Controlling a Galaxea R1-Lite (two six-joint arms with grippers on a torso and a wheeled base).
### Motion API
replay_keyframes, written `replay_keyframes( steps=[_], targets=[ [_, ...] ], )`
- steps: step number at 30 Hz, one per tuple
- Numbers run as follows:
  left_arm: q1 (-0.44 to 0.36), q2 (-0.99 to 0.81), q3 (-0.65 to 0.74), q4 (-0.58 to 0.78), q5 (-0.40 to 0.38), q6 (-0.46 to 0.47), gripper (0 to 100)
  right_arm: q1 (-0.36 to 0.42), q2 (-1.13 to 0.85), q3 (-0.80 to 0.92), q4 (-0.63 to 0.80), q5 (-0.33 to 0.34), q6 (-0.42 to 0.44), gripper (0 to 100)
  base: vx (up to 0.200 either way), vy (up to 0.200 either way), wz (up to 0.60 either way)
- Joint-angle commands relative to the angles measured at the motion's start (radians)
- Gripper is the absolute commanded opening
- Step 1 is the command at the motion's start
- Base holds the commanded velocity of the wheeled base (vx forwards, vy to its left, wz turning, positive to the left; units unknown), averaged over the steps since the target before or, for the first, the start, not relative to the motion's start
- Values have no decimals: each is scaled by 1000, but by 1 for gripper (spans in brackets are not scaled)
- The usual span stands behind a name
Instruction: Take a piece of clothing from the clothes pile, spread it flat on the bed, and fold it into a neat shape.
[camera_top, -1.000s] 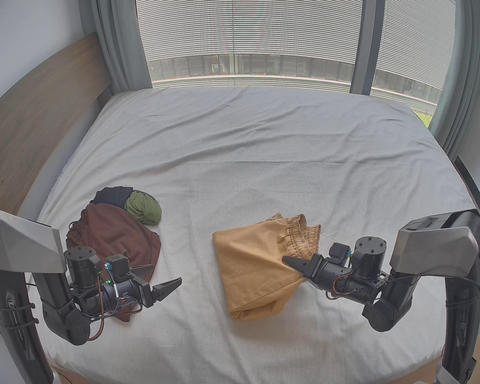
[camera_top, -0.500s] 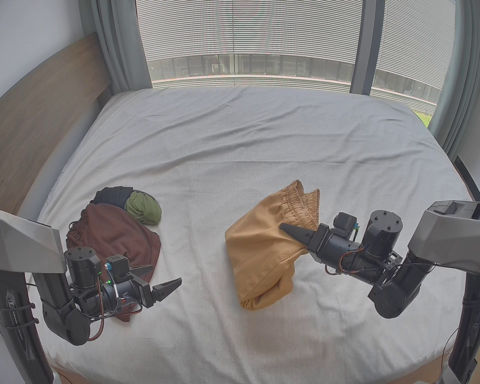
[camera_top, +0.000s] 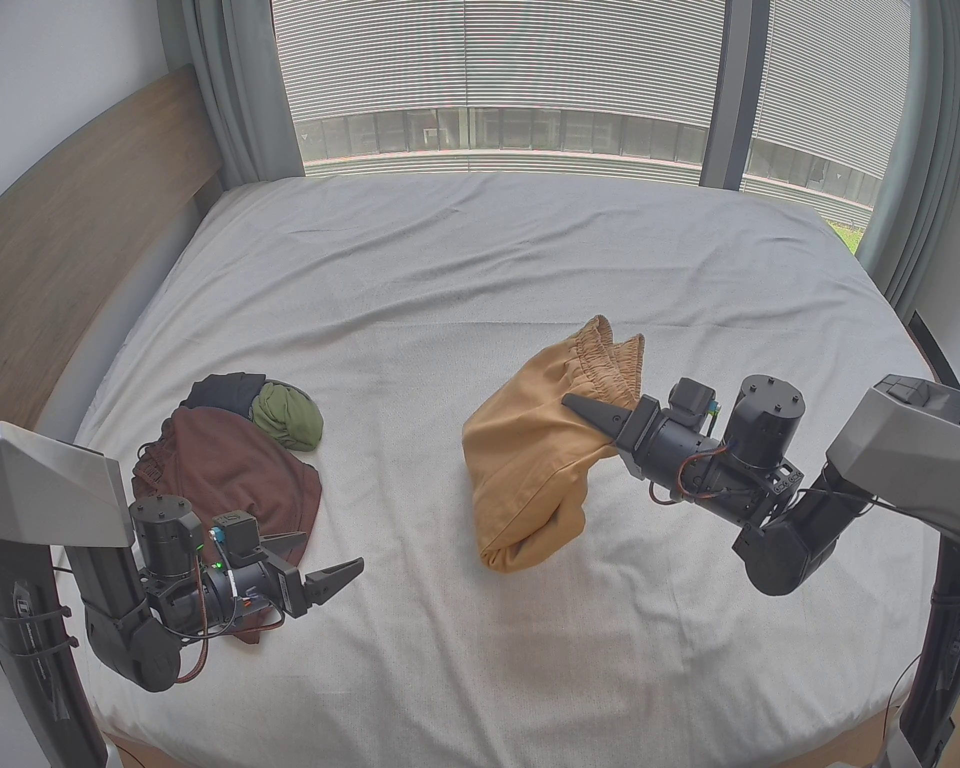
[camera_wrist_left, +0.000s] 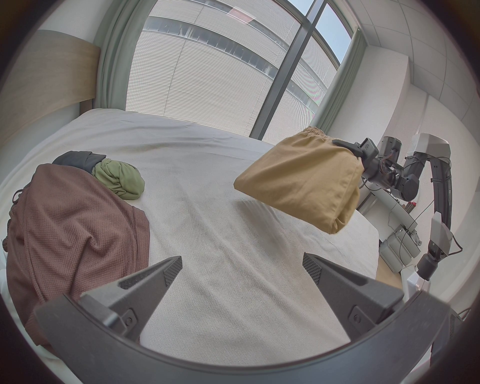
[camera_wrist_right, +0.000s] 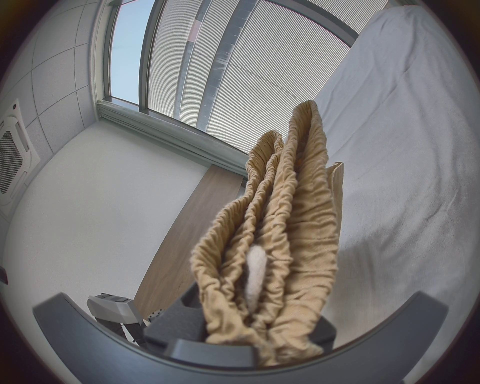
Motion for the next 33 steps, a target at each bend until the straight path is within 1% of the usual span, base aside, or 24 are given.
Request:
replay_keyframes(
  steps=[1, 7, 12, 27, 33],
  targets=[
    [0, 2, 4, -1, 0, 0, 100, -16, -2, -62, 40, 1, -2, 0, 0, 0, 0],
    [1, 2, 5, -1, 0, 0, 100, -22, 2, -147, 117, -2, -3, 0, 0, 0, 0],
    [1, 0, 7, -1, 1, 0, 100, -30, 21, -257, 201, -2, -3, 0, 0, 0, 0],
    [3, -3, 7, -1, 0, 0, 100, -74, 104, -515, 389, -4, -6, 0, 0, 0, 0],
    [3, -4, 7, -2, 0, 0, 100, -73, 153, -584, 415, -4, -6, 0, 0, 0, 0]
  ],
)
